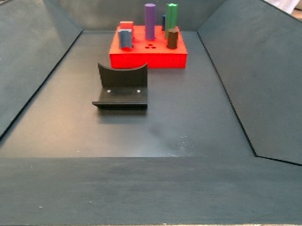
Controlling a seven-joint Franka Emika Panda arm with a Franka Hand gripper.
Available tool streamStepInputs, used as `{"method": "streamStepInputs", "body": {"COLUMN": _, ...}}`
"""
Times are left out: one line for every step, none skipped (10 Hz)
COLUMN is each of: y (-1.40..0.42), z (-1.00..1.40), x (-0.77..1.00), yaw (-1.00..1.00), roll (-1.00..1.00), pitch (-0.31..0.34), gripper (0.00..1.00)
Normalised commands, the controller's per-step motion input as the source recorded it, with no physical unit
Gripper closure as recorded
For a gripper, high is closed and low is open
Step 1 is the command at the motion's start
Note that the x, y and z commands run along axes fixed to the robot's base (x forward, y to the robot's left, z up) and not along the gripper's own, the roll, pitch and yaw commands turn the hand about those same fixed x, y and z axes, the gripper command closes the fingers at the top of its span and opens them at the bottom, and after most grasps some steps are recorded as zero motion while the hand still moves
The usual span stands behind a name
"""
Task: Pick up the 3 prong object. Move up. Rotate the 3 prong object. Place the 3 prong object on the fixture. Regrasp the 3 prong object. Move to above the board. Insert the 3 prong object.
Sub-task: Move to above the board.
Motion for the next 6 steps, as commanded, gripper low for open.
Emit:
{"method": "streamStepInputs", "body": {"y": -0.02, "z": 0.36, "x": 0.00, "yaw": 0.11, "roll": -0.05, "pitch": 0.026, "gripper": 1.00}}
{"method": "streamStepInputs", "body": {"y": -1.00, "z": 0.08, "x": -0.67, "yaw": 0.00, "roll": -1.00, "pitch": 0.023, "gripper": 1.00}}
{"method": "streamStepInputs", "body": {"y": -1.00, "z": 0.05, "x": -0.67, "yaw": 0.00, "roll": -1.00, "pitch": 0.010, "gripper": 1.00}}
{"method": "streamStepInputs", "body": {"y": -1.00, "z": 0.06, "x": -0.72, "yaw": 0.00, "roll": -1.00, "pitch": 0.000, "gripper": 1.00}}
{"method": "streamStepInputs", "body": {"y": -1.00, "z": 0.04, "x": -0.76, "yaw": 0.01, "roll": -1.00, "pitch": -0.012, "gripper": 1.00}}
{"method": "streamStepInputs", "body": {"y": -1.00, "z": 0.06, "x": -0.81, "yaw": 0.01, "roll": -1.00, "pitch": -0.023, "gripper": 1.00}}
